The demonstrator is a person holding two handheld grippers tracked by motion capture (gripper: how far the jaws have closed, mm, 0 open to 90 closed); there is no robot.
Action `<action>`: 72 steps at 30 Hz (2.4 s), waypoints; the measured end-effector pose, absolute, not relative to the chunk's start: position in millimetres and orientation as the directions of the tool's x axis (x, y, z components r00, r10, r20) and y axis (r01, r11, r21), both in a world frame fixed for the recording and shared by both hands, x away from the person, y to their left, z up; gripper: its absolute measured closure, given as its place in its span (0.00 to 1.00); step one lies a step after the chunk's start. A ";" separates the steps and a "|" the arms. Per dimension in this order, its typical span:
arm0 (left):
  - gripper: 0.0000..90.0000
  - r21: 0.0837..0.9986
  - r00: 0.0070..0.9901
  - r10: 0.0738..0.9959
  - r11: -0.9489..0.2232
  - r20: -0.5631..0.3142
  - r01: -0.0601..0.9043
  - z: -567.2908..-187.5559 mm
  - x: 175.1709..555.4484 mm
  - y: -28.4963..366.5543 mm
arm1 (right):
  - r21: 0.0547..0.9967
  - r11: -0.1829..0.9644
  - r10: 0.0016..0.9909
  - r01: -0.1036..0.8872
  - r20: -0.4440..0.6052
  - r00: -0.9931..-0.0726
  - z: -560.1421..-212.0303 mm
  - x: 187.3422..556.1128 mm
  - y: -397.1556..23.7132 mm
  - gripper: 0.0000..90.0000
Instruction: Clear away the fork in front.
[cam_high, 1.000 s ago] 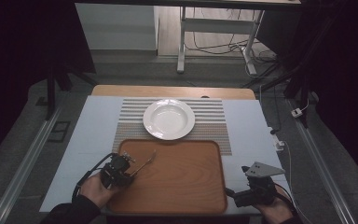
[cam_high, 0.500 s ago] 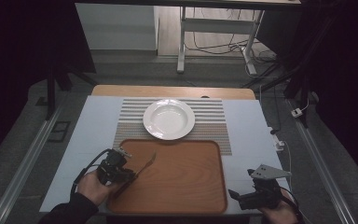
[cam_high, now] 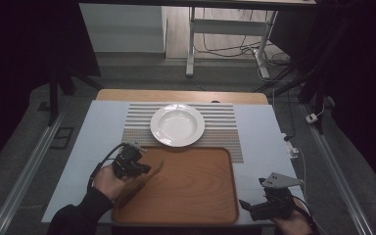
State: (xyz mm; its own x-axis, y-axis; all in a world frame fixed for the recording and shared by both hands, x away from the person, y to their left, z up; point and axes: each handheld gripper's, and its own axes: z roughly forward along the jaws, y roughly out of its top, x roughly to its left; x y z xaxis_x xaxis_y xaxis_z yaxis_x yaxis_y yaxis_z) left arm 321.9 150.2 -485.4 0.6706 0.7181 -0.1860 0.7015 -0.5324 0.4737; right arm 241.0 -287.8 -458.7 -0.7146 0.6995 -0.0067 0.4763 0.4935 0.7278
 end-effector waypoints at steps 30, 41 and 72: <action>0.99 0.377 0.774 0.585 -0.679 -0.242 0.630 -508.9 318.6 110.4 | 0.710 0.527 0.676 0.467 -0.017 -0.737 -460.0 240.6 -285.3 0.00; 0.99 0.339 0.686 0.698 -0.606 -0.206 0.719 -507.4 318.9 145.8 | 0.709 0.529 0.675 0.466 -0.019 -0.738 -460.0 240.7 -285.4 0.00; 0.70 0.406 0.625 0.741 -0.507 -0.246 0.760 -490.1 275.9 188.7 | 0.713 0.520 0.683 0.470 -0.016 -0.730 -459.7 240.9 -286.0 0.00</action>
